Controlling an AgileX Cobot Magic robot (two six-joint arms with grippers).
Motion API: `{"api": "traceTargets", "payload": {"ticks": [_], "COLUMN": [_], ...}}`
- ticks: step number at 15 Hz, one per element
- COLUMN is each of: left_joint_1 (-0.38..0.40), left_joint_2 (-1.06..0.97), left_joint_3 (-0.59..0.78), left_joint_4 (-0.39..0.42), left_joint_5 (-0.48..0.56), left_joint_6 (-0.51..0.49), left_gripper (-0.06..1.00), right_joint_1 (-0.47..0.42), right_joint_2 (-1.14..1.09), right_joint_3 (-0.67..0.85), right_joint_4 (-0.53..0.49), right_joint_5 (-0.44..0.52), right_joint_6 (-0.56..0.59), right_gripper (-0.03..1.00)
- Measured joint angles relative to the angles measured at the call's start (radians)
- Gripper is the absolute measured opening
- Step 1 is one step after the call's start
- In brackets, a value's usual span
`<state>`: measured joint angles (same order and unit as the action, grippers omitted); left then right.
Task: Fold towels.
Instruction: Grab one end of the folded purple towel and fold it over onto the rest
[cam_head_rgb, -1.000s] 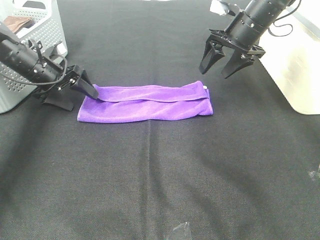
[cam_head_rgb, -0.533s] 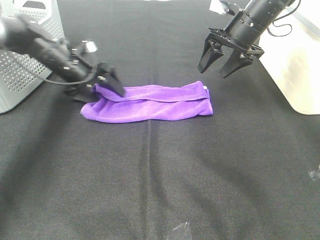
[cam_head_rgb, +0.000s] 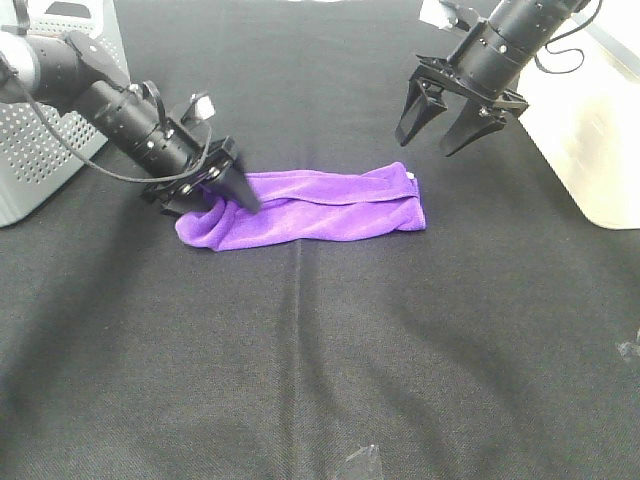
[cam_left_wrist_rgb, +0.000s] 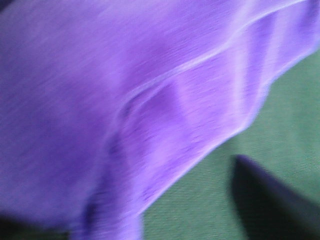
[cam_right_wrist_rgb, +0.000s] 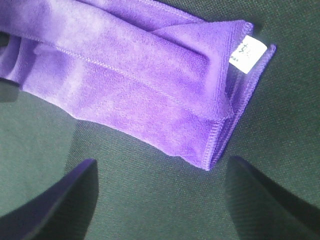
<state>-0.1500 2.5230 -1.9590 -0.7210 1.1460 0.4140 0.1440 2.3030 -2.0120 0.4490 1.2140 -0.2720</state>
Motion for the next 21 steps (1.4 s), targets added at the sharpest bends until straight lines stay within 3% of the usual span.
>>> {"api": "traceTargets", "payload": {"ticks": [3, 4, 5, 8, 14, 21], "left_joint_1": [0.004, 0.009, 0.010, 0.011, 0.052, -0.092], "left_joint_2": [0.006, 0.009, 0.009, -0.002, -0.094, -0.094], "left_joint_3": [0.000, 0.000, 0.000, 0.003, 0.010, -0.153], "left_joint_4": [0.079, 0.093, 0.096, 0.115, 0.249, 0.262], "left_joint_5": [-0.025, -0.033, -0.036, -0.045, -0.050, -0.007], "left_joint_6": [-0.060, -0.059, -0.059, -0.059, -0.059, -0.081], "left_gripper": [0.27, 0.07, 0.03, 0.03, 0.03, 0.03], "right_joint_1": [0.000, 0.000, 0.000, 0.000, 0.000, 0.000], "right_joint_2": [0.000, 0.000, 0.000, 0.000, -0.048, -0.170], "right_joint_3": [0.000, 0.000, 0.000, 0.000, 0.000, 0.000], "right_joint_4": [0.003, 0.015, 0.021, 0.024, 0.019, 0.015], "right_joint_5": [0.000, 0.000, 0.000, 0.000, 0.000, 0.001], "right_joint_6": [0.002, 0.002, 0.002, 0.005, 0.052, 0.055], "right_gripper": [0.68, 0.68, 0.68, 0.68, 0.68, 0.68]}}
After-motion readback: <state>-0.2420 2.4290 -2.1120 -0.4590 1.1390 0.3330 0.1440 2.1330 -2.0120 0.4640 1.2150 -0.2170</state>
